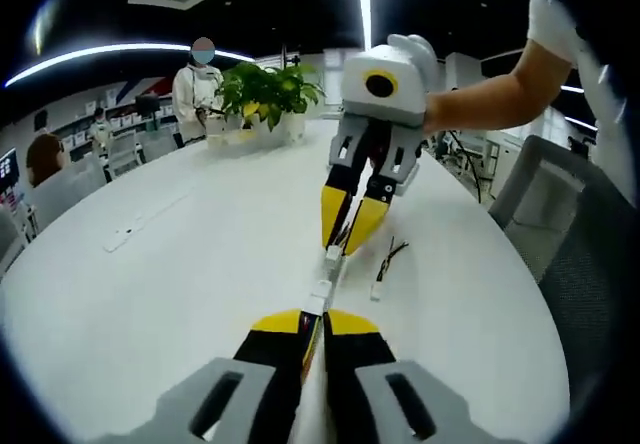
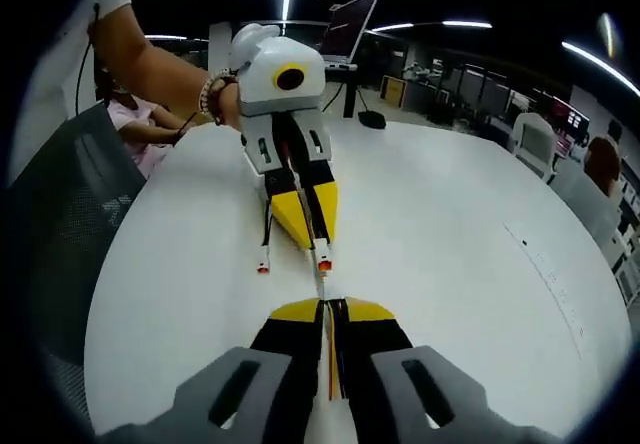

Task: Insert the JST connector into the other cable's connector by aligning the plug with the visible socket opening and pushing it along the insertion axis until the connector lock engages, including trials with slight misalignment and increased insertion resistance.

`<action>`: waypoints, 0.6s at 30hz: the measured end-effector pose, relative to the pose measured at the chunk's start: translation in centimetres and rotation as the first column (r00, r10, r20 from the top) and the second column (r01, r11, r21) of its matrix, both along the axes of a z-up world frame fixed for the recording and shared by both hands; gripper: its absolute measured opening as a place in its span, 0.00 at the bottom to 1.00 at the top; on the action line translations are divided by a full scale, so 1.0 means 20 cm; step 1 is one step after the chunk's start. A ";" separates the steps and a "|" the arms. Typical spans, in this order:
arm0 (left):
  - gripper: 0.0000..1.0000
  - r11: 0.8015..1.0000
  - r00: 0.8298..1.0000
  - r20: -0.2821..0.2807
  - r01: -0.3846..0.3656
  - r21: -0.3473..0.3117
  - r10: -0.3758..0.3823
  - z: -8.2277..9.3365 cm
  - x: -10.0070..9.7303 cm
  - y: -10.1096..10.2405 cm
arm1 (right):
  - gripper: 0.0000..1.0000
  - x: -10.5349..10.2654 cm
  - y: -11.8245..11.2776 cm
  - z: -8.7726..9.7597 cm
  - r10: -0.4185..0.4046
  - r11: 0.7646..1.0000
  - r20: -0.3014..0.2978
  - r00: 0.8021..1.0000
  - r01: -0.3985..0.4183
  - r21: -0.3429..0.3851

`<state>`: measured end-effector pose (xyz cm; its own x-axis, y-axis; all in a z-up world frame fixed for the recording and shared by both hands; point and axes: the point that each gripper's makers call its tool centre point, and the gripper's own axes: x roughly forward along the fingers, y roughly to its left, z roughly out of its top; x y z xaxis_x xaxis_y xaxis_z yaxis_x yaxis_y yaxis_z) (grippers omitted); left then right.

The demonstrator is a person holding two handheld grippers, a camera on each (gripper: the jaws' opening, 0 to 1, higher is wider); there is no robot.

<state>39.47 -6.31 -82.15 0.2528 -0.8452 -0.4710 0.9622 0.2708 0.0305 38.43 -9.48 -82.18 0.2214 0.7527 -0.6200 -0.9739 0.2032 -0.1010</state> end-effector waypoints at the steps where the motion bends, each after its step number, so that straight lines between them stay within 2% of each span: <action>1: 0.01 1.000 1.000 0.004 0.000 0.002 0.000 0.01 0.00 0.00 | 0.04 0.00 0.01 0.00 0.003 1.000 0.000 1.000 -0.003 0.000; 6: 0.01 1.000 1.000 0.012 0.003 0.003 -0.003 0.04 -0.03 -0.02 | 0.04 0.00 0.01 0.00 0.002 1.000 0.000 1.000 -0.002 -0.011; 10: 0.01 0.999 0.999 0.040 0.025 0.042 -0.027 0.02 -0.02 -0.01 | 0.04 -0.01 0.03 -0.01 0.006 1.000 0.000 1.000 -0.006 -0.016; 18: 0.01 0.999 0.999 0.032 0.023 0.045 -0.024 0.01 -0.03 0.00 | 0.04 -0.03 0.04 -0.02 0.012 1.000 -0.012 1.000 -0.012 -0.023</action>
